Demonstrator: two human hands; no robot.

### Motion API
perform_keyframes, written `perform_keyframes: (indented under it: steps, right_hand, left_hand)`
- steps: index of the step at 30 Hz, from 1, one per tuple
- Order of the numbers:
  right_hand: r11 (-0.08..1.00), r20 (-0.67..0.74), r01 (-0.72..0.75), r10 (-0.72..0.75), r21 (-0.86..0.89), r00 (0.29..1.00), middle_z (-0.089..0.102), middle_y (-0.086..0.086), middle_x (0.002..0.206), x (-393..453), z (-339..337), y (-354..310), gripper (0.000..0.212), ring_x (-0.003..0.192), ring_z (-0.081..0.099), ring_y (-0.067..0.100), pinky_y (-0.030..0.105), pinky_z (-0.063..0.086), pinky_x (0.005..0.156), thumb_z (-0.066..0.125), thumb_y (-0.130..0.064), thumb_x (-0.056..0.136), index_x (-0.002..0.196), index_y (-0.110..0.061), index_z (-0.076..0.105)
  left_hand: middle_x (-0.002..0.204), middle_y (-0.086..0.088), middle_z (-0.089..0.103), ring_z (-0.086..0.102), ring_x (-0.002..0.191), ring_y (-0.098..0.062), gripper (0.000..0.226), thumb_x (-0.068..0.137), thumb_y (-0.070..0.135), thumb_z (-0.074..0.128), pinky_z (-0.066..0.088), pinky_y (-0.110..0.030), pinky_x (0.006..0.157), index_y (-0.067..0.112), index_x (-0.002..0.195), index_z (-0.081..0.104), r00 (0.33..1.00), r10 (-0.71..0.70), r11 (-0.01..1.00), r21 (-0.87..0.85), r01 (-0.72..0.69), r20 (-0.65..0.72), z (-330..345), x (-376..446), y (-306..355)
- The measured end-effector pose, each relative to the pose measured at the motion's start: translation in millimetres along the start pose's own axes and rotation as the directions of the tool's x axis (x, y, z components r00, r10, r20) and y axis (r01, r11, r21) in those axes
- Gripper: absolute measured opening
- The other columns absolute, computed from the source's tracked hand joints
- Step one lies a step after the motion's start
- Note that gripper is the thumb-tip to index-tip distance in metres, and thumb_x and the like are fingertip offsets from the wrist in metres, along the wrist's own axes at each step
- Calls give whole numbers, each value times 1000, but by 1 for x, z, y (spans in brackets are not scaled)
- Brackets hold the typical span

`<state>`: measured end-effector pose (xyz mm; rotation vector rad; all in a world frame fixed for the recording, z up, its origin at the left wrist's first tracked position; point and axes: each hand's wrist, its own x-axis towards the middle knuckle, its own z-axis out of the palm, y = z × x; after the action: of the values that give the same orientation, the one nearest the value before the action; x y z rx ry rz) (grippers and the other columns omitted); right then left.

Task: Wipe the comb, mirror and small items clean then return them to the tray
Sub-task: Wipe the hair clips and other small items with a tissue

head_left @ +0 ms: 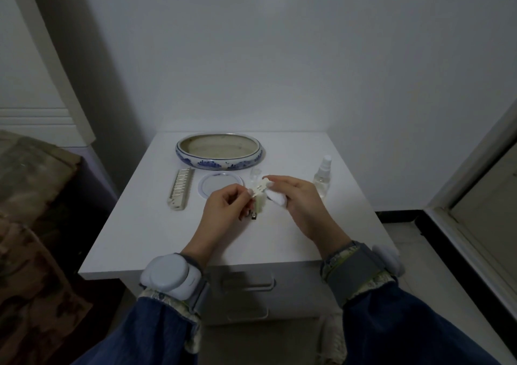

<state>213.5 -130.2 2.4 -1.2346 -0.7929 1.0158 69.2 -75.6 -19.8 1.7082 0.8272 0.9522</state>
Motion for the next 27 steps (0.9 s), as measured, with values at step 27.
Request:
perform_keyframes:
  steps: [27]
  right_hand:
    - [997, -176, 74, -73, -3, 982, 67, -1, 91, -2, -8, -8, 13, 86, 60, 9, 7, 47, 70, 59, -11, 88, 98, -10, 67]
  left_hand:
    - [54, 7, 59, 48, 50, -3, 23, 92, 10, 52, 43, -13, 54, 8, 71, 62, 990, -75, 958, -284, 39, -118, -1, 5, 4]
